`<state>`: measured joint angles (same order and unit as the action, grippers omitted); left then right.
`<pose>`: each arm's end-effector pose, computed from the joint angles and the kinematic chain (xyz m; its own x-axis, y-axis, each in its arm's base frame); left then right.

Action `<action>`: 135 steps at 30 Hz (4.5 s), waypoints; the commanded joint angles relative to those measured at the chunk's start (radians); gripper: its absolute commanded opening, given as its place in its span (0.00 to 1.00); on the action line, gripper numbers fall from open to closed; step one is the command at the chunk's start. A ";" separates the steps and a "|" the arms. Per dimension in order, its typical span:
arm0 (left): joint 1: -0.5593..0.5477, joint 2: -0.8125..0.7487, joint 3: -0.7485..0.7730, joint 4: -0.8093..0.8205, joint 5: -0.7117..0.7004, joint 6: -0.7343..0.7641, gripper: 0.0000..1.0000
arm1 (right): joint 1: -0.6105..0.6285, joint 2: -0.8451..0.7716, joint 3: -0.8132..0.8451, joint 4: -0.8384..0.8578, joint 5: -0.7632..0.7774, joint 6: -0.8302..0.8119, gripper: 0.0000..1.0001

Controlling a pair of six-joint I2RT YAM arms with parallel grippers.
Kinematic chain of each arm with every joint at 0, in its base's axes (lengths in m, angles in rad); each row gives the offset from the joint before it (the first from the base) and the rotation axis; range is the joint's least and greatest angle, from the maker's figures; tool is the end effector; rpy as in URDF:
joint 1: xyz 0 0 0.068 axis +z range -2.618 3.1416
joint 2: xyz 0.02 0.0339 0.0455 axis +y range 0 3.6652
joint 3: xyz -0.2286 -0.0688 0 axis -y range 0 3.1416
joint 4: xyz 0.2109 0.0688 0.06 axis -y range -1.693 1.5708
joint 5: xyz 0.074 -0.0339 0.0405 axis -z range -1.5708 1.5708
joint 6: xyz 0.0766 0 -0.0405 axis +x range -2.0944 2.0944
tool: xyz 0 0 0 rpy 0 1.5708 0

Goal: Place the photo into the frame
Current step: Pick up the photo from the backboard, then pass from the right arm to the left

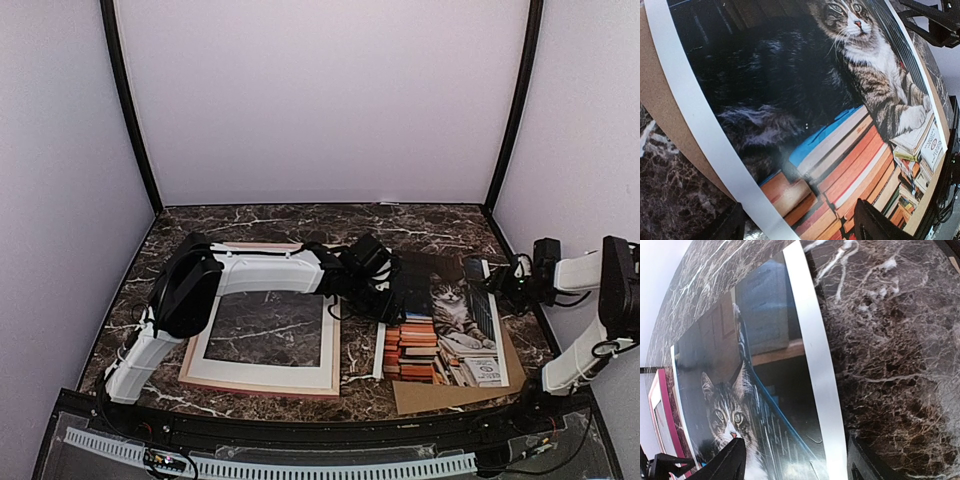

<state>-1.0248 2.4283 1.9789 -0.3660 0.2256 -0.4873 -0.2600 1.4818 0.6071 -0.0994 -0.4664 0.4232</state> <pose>0.2506 -0.4454 0.1173 -0.7613 0.3741 -0.5295 0.6294 0.6227 -0.4649 0.2611 -0.0338 0.1000 -0.7349 0.5751 -0.3596 0.3150 0.7589 0.5699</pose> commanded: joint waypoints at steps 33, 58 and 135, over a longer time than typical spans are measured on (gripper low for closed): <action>0.002 0.002 -0.082 0.002 0.001 -0.051 0.66 | 0.110 -0.088 0.026 -0.102 0.084 -0.053 0.57; 0.002 0.002 -0.103 0.016 0.015 -0.048 0.65 | 0.120 0.087 0.110 -0.016 0.150 -0.037 0.66; -0.062 -0.279 -0.156 0.268 0.116 -0.237 0.84 | 0.821 -0.239 0.372 -0.189 0.357 0.443 0.00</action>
<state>-1.0847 2.1361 1.8294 -0.1192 0.3439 -0.7116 0.5312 1.2285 0.9401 -0.3286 -0.1337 0.8524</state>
